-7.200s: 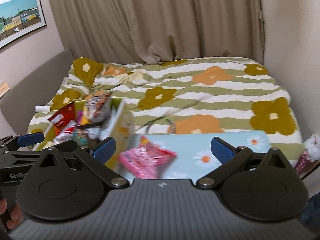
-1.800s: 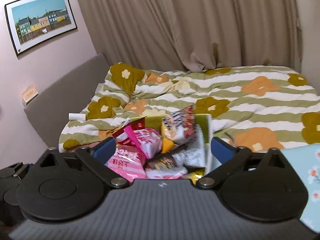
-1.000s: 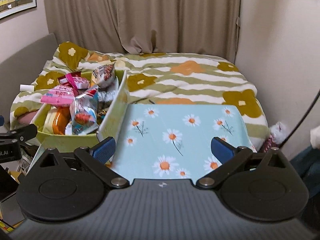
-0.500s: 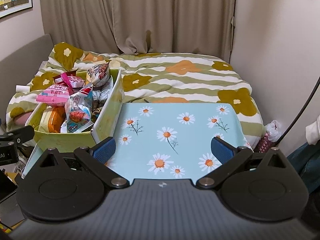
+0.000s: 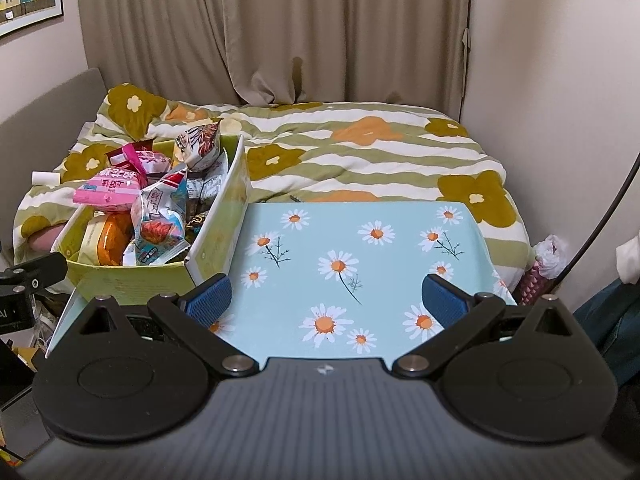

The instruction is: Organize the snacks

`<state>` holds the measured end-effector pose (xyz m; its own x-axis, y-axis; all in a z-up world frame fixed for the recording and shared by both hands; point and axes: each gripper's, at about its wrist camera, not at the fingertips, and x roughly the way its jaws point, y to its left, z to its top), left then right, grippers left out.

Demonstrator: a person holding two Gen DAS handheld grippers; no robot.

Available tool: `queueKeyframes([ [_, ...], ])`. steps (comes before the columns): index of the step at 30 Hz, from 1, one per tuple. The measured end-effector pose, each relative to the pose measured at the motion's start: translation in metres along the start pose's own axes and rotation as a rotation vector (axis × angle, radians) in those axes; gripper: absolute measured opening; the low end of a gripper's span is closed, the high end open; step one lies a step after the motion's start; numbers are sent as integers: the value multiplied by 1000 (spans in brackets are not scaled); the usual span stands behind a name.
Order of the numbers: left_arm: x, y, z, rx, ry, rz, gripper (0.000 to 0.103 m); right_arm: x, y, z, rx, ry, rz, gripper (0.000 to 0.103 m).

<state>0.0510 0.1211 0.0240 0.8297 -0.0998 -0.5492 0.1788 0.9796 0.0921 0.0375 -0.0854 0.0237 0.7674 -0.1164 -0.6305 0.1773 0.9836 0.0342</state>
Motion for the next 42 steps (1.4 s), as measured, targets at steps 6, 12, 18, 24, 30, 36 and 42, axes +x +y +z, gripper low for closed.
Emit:
queueKeyframes([
  [6, 1, 1, 1, 0, 2, 1, 103, 5, 1, 0, 2, 7, -6, 103],
  [12, 2, 2, 2, 1, 7, 3, 103, 5, 2, -1, 1, 8, -6, 103],
  [18, 3, 4, 2, -3, 8, 3, 103, 6, 3, 0, 2, 8, -7, 103],
  [24, 6, 5, 3, -5, 7, 4, 103, 6, 3, 0, 1, 7, -7, 103],
  [30, 8, 8, 5, -8, 5, 4, 103, 8, 6, 1, 0, 6, -10, 103],
  [36, 10, 13, 8, -31, -11, -11, 103, 9, 7, 2, 0, 6, -10, 103],
  [42, 14, 11, 10, -2, -16, 26, 103, 10, 7, 3, 6, 6, -8, 103],
])
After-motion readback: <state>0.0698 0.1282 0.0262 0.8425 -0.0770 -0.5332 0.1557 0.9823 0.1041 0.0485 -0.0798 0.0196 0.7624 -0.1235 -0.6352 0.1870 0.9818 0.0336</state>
